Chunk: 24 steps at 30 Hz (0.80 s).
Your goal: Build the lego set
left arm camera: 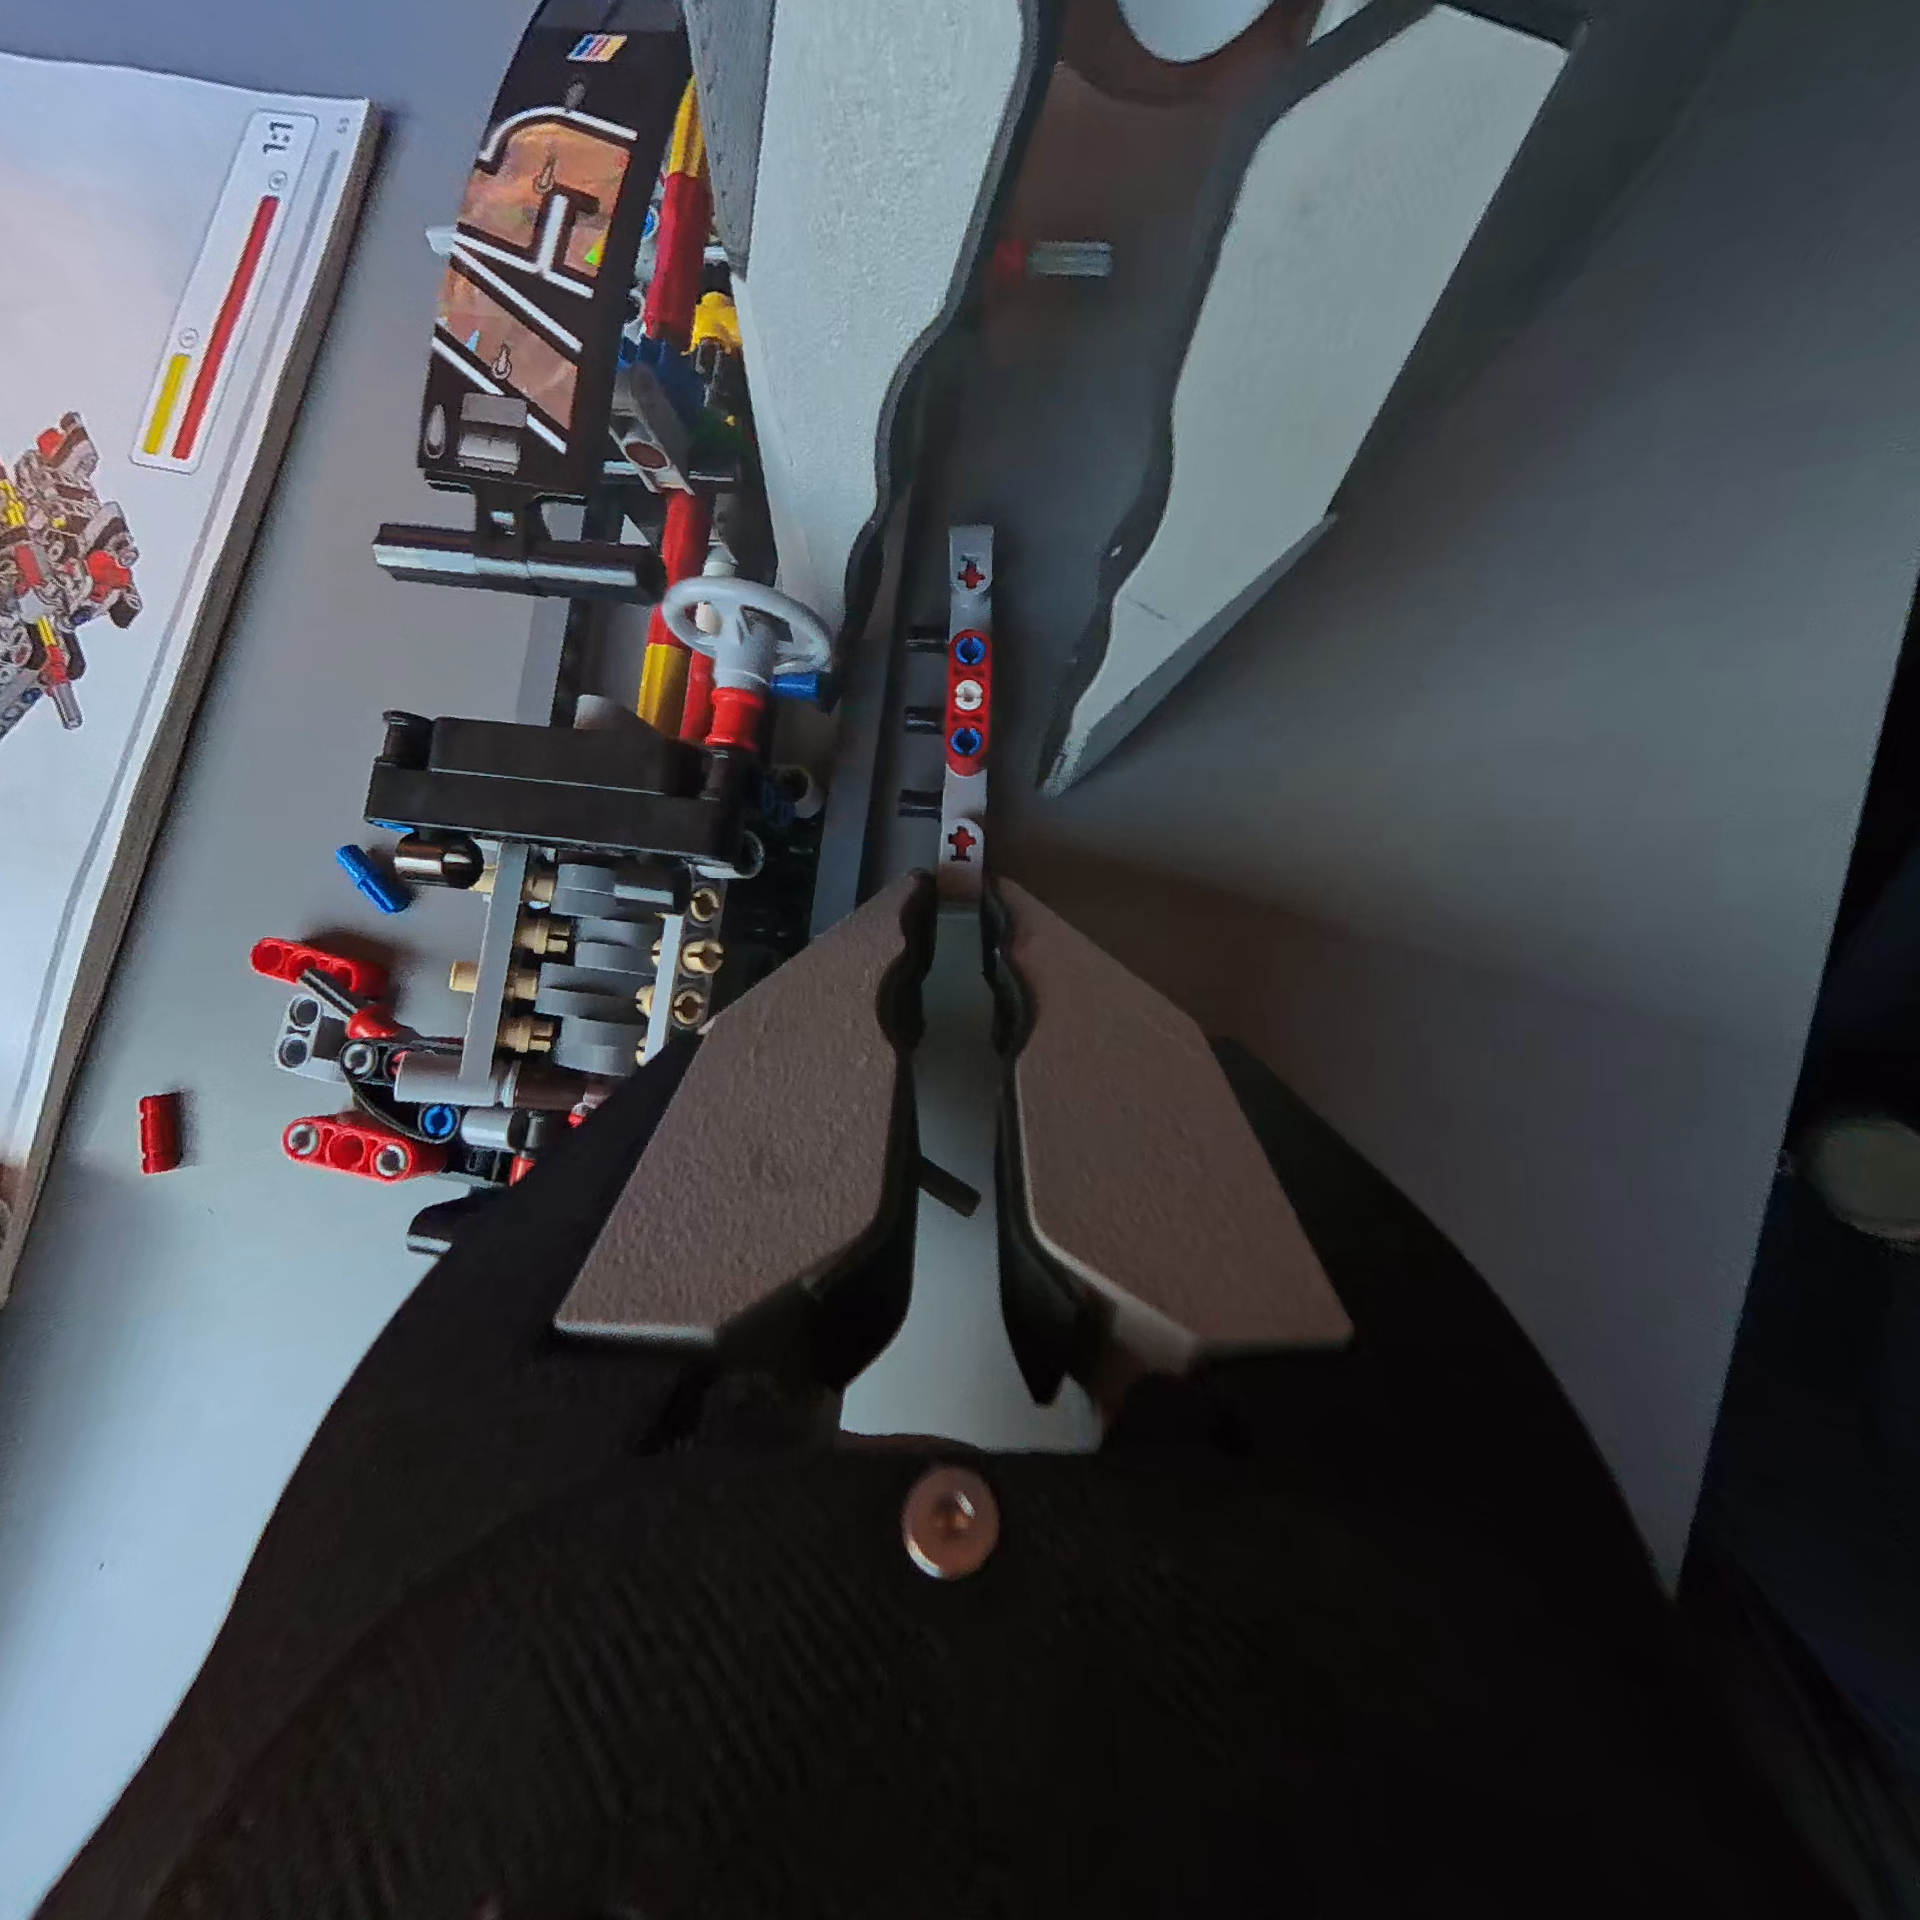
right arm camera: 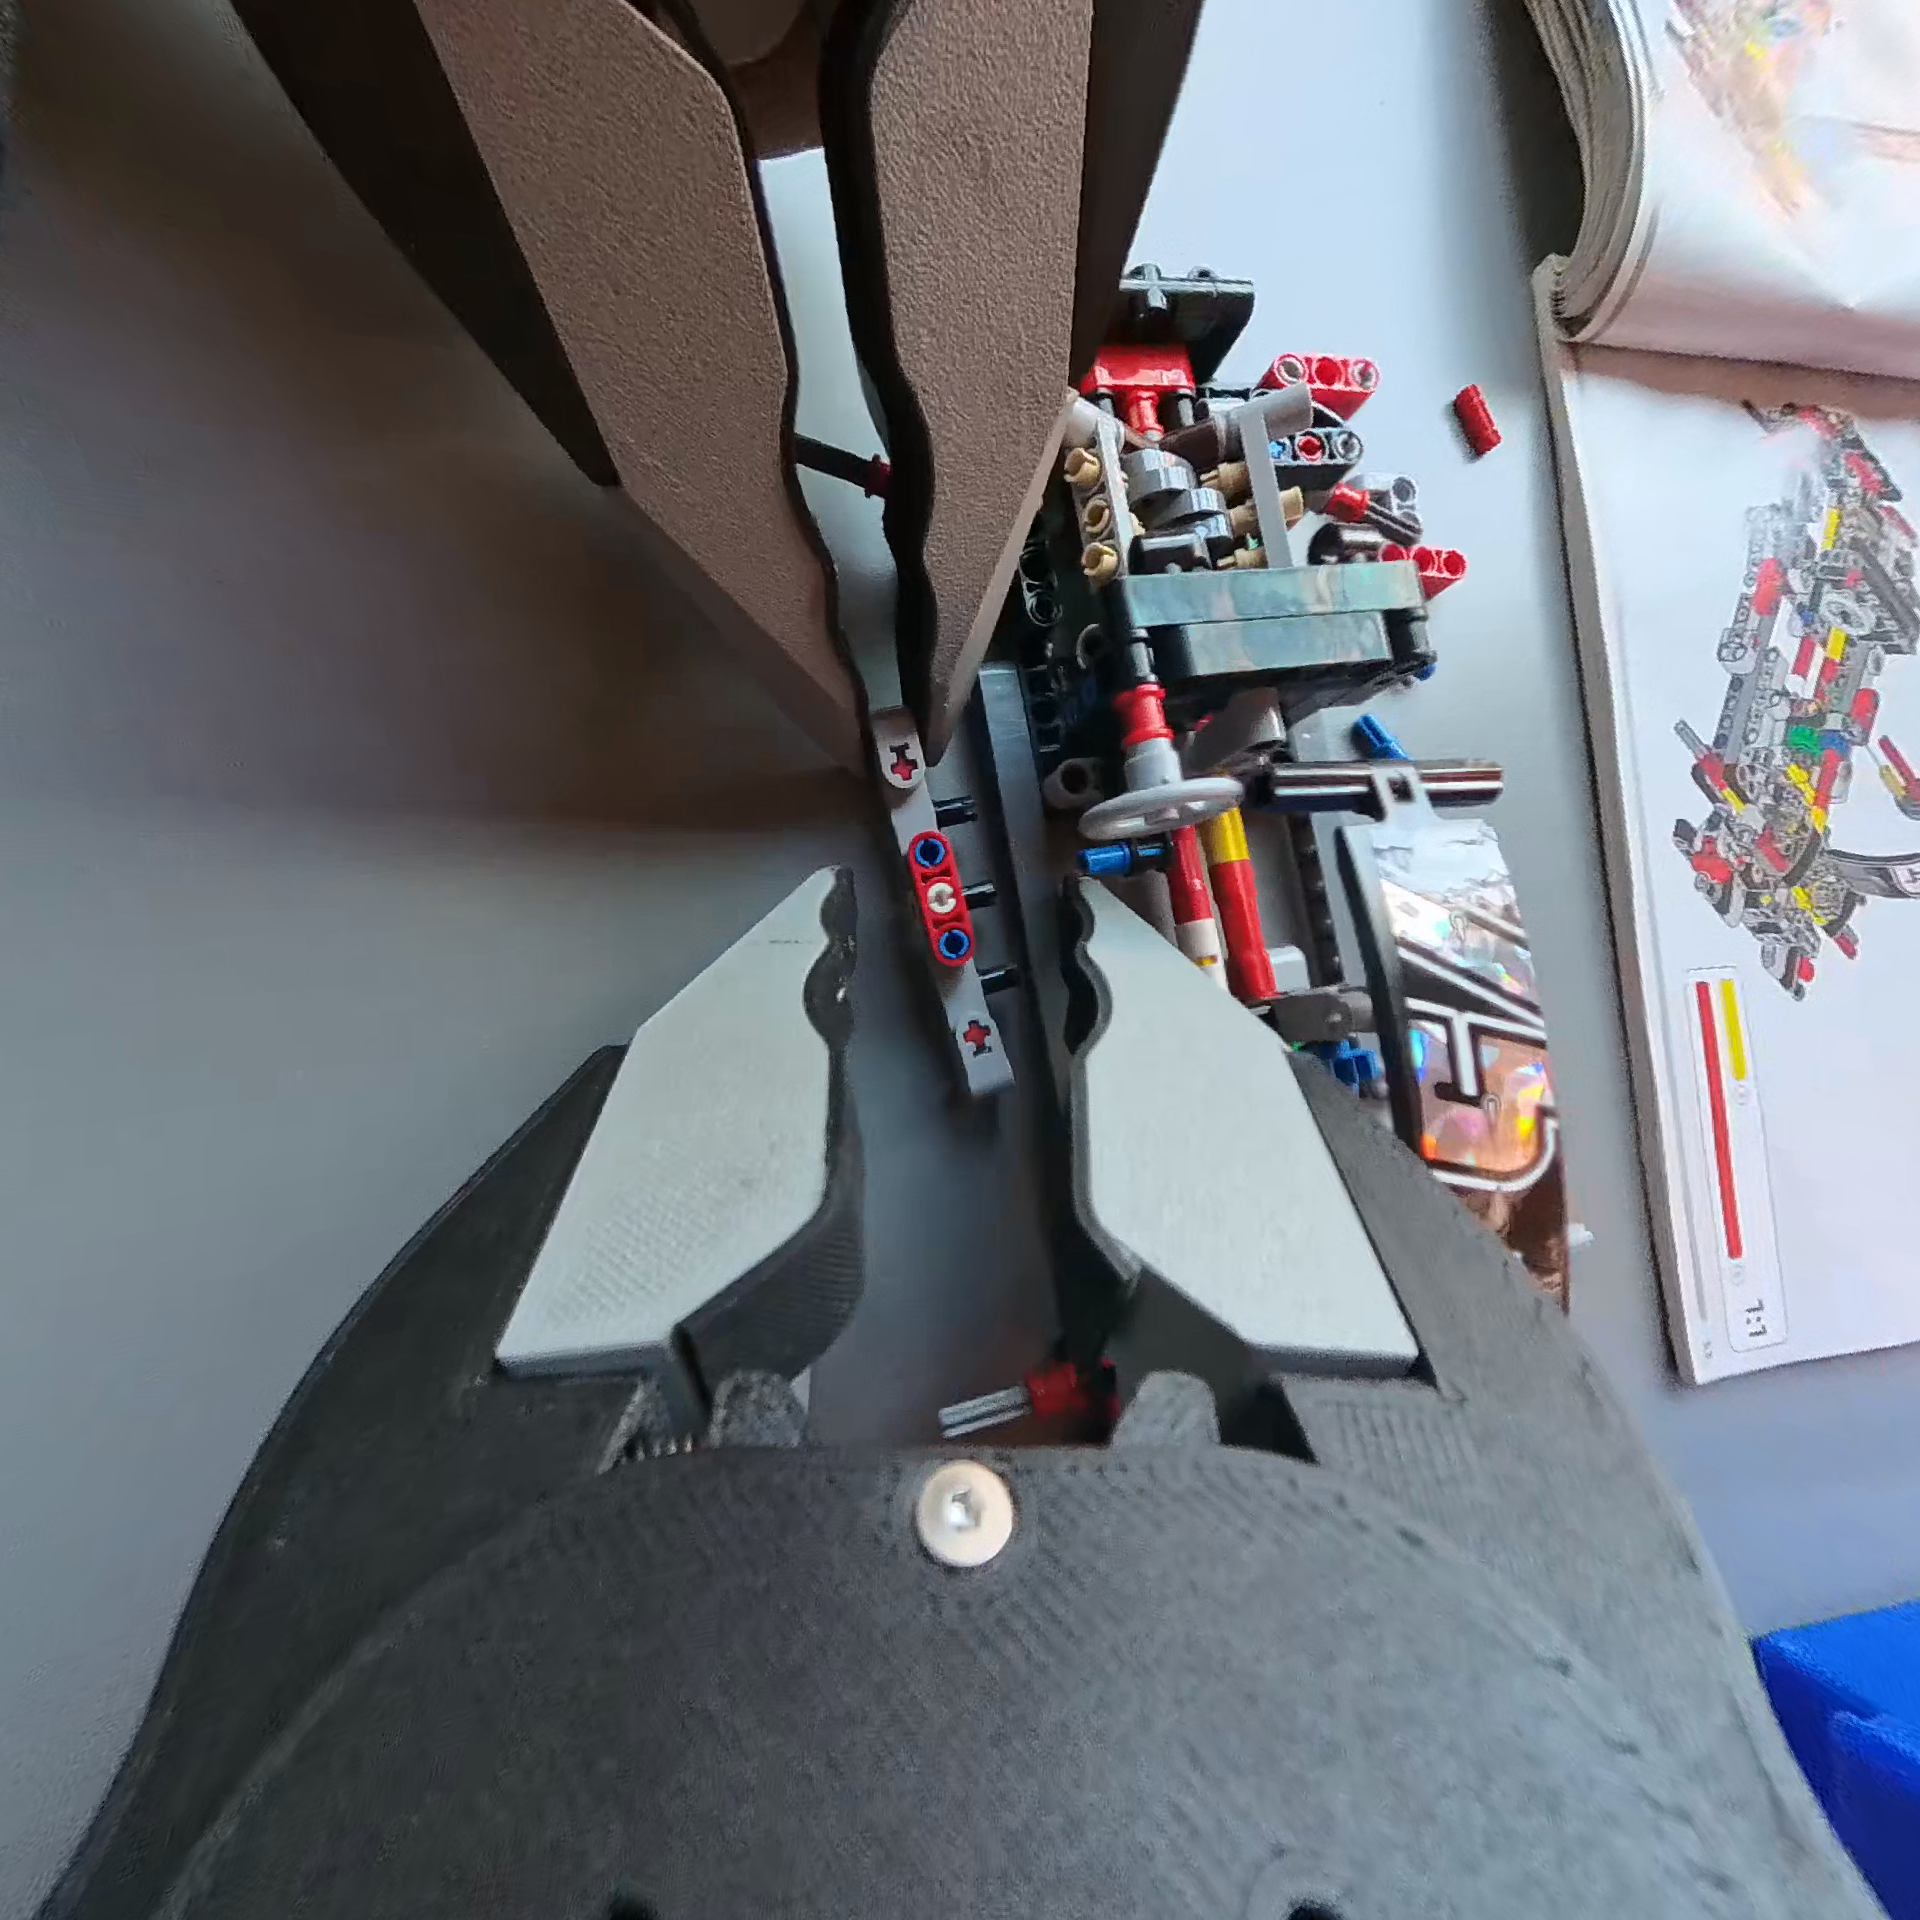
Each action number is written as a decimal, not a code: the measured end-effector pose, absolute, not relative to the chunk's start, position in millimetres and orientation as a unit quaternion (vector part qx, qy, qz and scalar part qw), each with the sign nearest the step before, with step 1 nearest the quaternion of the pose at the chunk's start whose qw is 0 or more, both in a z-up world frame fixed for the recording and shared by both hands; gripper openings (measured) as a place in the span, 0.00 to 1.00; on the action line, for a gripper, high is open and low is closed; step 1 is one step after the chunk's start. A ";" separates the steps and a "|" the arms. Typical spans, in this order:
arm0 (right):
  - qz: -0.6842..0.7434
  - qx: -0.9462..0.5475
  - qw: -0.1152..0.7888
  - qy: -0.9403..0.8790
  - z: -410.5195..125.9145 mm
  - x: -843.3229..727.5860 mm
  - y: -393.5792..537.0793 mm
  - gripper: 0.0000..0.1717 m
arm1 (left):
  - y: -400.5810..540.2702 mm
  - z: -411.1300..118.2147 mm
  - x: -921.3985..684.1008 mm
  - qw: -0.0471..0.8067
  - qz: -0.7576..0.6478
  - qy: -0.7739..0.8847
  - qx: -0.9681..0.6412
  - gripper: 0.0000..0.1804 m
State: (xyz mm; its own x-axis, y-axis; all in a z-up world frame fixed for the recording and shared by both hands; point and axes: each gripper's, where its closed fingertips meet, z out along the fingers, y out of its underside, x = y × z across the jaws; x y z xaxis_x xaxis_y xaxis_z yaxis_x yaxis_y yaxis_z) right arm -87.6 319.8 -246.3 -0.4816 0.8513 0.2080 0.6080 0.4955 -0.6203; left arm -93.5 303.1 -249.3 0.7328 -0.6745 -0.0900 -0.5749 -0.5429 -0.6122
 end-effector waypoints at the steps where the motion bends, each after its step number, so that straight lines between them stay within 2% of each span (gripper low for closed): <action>1: 0.244 -0.446 0.249 -0.825 -246.2 -88.5 320.6 0.20 | 303.2 -249.3 -93.9 0.316 -0.083 0.355 -0.876 0.03; 4: 0.260 -0.464 0.232 -0.814 -244.6 -92.0 323.5 0.16 | 303.0 -249.7 -94.9 0.305 -0.099 0.350 -0.880 0.03; 12: 0.279 -0.475 0.243 -0.798 -244.2 -96.4 327.0 0.14 | 306.9 -247.6 -101.4 0.286 -0.124 0.295 -0.903 0.04; 14: 0.272 -0.473 0.248 -0.800 -244.8 -96.7 328.0 0.13 | 306.0 -244.1 -103.3 0.299 -0.101 0.292 -0.903 0.10; 18: 0.271 -0.471 0.244 -0.803 -244.8 -96.9 327.7 0.13 | 307.5 -238.2 -104.9 0.330 -0.076 0.297 -0.893 0.07; 24: 0.263 -0.475 0.227 -0.809 -244.9 -95.9 327.5 0.14 | 310.4 -244.7 -103.0 0.326 -0.065 0.312 -0.890 0.04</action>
State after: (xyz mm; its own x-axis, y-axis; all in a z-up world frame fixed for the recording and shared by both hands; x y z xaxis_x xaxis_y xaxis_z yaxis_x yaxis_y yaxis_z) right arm -95.9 327.5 -244.9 -0.4459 0.8874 0.1174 0.6490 0.4109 -0.6403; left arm -103.0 310.4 -244.7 0.7966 -0.5980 -0.0886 -0.5139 -0.5927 -0.6202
